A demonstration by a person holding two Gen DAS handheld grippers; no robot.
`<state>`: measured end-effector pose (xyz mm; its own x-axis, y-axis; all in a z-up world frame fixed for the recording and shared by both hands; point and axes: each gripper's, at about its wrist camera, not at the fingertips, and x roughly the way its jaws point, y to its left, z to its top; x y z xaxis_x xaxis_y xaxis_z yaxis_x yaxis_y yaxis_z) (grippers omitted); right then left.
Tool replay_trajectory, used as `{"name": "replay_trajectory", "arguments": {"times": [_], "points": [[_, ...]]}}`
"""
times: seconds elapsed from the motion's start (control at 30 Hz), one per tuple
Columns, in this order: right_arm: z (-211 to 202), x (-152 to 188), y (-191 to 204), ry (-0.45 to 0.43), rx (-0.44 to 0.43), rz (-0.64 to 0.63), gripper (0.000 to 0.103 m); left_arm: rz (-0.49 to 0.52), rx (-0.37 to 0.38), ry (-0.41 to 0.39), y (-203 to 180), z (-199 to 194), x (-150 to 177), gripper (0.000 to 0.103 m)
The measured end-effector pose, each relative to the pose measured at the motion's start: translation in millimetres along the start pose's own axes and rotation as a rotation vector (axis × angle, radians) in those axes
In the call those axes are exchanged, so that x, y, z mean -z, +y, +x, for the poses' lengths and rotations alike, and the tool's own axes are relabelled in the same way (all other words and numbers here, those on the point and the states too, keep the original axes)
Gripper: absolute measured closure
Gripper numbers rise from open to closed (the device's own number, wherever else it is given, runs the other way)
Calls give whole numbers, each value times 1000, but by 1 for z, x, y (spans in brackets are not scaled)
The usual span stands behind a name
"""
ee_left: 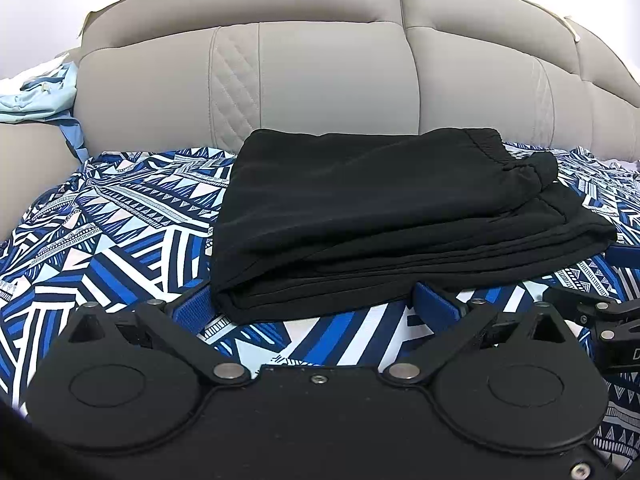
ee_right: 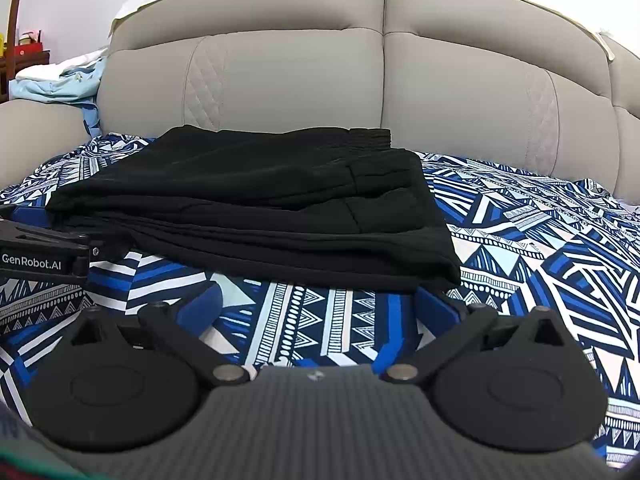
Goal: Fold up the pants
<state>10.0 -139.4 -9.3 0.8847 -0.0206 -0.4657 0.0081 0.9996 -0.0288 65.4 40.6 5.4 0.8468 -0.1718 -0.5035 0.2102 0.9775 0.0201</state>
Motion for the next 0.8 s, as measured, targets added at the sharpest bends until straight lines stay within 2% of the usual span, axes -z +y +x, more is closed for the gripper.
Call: {"name": "replay_trajectory", "arguments": {"times": [0.8], "points": [[0,-1,0,0,-3,-2,0,-1,-7,-4,-1,0,0,0]]}}
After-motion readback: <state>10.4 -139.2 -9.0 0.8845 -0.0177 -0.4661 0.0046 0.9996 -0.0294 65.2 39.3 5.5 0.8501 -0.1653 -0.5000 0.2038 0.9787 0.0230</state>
